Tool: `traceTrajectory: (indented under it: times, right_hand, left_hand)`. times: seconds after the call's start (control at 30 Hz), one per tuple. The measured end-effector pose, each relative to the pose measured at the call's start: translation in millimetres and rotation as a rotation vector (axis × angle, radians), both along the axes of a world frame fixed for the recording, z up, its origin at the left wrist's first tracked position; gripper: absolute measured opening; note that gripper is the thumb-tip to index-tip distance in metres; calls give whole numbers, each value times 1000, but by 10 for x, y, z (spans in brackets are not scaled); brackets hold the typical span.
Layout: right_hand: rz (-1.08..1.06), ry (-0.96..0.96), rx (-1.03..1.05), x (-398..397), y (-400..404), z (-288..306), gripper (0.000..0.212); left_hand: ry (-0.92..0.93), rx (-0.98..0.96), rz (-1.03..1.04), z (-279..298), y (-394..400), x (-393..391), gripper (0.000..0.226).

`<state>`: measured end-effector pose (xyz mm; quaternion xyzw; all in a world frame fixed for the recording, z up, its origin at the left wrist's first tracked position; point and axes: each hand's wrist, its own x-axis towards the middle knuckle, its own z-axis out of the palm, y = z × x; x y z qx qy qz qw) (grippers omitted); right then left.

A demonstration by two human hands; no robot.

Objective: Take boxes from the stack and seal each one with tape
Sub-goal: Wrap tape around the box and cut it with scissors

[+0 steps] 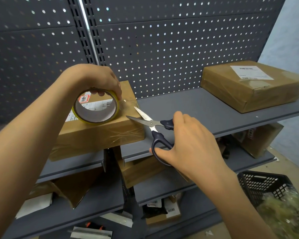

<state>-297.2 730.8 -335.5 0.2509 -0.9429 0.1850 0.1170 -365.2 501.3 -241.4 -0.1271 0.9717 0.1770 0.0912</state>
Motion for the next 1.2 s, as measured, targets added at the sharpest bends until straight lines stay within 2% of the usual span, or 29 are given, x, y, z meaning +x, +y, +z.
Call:
traceTrajectory:
  times: [0.5,1.0,1.2]
  right_hand:
    - [-78,17,21,-59,-381,63,44]
    - [-88,27,66,-55,-377,91,26]
    - [-37,-27,50,-32,-420,52,19]
  left_hand:
    - [8,-19,-9,-16,-11,-3,10]
    - [7,-31,-30,-32,-27,-33,12]
    - [25,3,-22,-22,-81,4,12]
